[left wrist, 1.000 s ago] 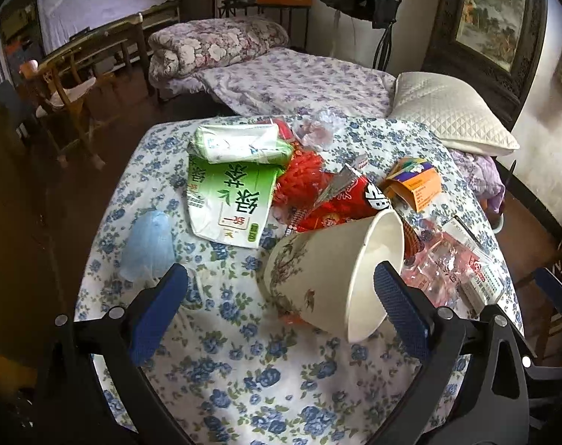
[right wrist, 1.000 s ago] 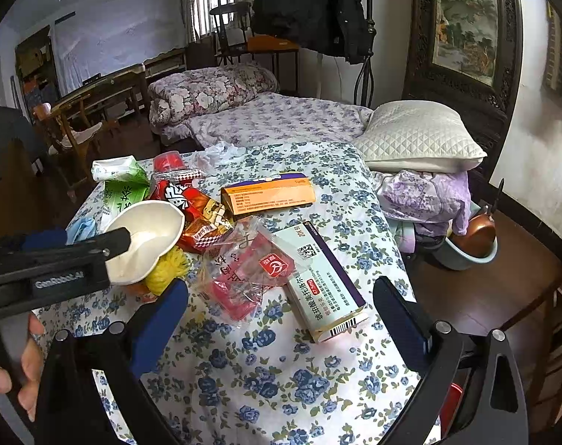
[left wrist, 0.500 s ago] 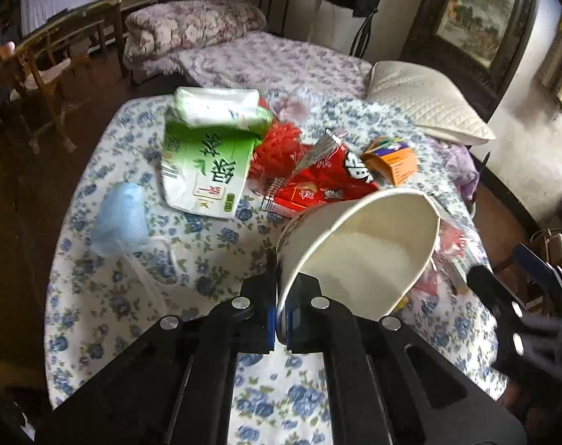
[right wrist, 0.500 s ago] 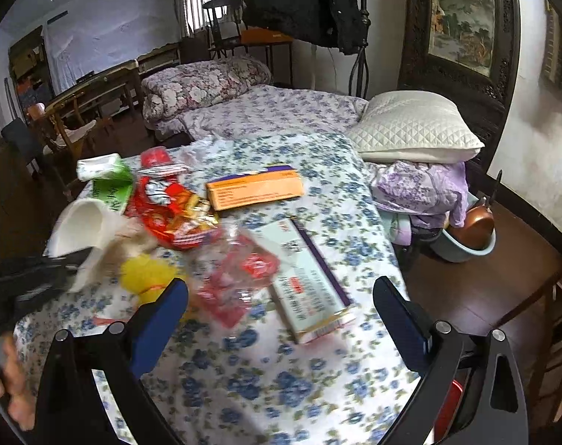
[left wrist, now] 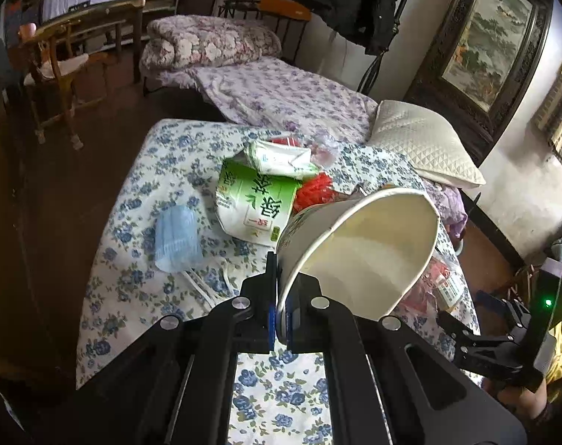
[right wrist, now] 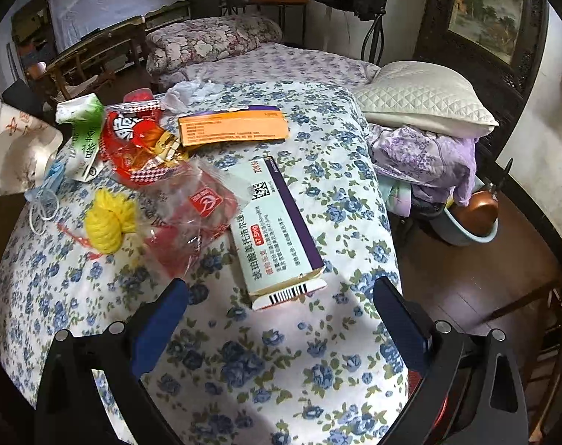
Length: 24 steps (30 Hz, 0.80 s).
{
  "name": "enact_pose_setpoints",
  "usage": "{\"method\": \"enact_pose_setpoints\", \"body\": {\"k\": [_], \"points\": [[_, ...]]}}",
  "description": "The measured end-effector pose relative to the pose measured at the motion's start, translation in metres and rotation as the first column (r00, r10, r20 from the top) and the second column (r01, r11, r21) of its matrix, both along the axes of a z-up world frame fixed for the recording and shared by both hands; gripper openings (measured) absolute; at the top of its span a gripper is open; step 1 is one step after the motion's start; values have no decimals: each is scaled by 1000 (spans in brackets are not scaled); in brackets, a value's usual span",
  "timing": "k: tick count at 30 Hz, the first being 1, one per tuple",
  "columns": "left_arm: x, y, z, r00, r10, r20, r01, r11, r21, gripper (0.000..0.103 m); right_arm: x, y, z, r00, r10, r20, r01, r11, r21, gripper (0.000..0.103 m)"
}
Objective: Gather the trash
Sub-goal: 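Grasp the white paper bowl with the left gripper while the right grasps the white medicine box, then carry bowl and box to the red wastebasket and open both grippers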
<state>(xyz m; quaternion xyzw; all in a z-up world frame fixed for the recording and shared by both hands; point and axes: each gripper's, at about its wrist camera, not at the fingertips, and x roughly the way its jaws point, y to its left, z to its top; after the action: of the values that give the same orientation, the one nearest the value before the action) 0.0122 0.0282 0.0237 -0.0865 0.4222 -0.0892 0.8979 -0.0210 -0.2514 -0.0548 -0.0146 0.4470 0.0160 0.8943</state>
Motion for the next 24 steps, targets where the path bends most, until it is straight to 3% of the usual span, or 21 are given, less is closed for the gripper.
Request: {"method": "enact_pose_setpoints", "body": {"k": [4, 7, 14, 18, 24], "points": [[-2, -3, -2, 1000, -13, -5, 13, 1000, -3, 5, 5, -1, -5, 1000, 17, -3, -17, 1000, 11, 92], [-4, -4, -1, 1000, -17, 0, 17, 1000, -5, 5, 12, -7, -12, 1000, 3, -28, -3, 1000, 20, 76], [-6, -8, -3, 999, -33, -6, 33, 999, -9, 5, 22, -3, -15, 1000, 2, -10, -2, 1000, -17, 69], [-8, -9, -4, 999, -37, -3, 37, 999, -9, 5, 25, 6, -15, 999, 51, 5, -51, 999, -15, 51], [-7, -9, -4, 999, -37, -4, 37, 999, -8, 5, 18, -2, -5, 999, 14, 34, -15, 1000, 23, 47]]}}
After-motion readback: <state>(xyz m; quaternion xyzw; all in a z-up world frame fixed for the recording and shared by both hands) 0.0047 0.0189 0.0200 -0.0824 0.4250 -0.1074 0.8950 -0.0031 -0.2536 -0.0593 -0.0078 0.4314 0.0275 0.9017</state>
